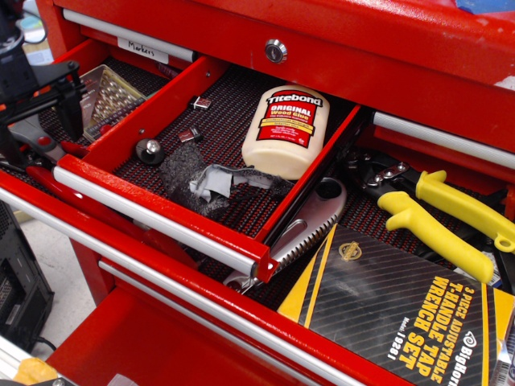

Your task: Pick up scissors and put into drawer

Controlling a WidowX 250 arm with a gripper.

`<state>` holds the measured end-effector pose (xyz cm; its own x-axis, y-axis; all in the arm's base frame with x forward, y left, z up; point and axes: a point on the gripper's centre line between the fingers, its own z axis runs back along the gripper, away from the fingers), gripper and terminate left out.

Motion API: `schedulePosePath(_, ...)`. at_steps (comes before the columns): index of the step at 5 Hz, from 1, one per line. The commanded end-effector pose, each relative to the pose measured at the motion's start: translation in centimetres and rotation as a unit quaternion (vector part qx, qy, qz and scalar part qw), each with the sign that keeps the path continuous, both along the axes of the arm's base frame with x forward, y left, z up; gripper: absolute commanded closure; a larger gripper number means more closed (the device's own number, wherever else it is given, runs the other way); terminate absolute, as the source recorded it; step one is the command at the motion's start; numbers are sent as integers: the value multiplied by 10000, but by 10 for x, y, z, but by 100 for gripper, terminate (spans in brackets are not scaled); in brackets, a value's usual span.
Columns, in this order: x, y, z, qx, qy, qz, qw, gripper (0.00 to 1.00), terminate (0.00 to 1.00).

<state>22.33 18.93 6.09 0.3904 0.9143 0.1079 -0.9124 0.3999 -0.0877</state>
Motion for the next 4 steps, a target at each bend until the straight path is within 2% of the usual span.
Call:
schedulePosePath(1,1,16,-10,-21,-232,-182,9996,0,0)
schedulePosePath(2,5,19,-14,-224,-192,-108,9995,100,0)
schedulePosePath(3,5,16,-2,-251,10,-40,9997,100,0)
schedulePosePath(4,7,19,13,22,140,-203,9997,100,0)
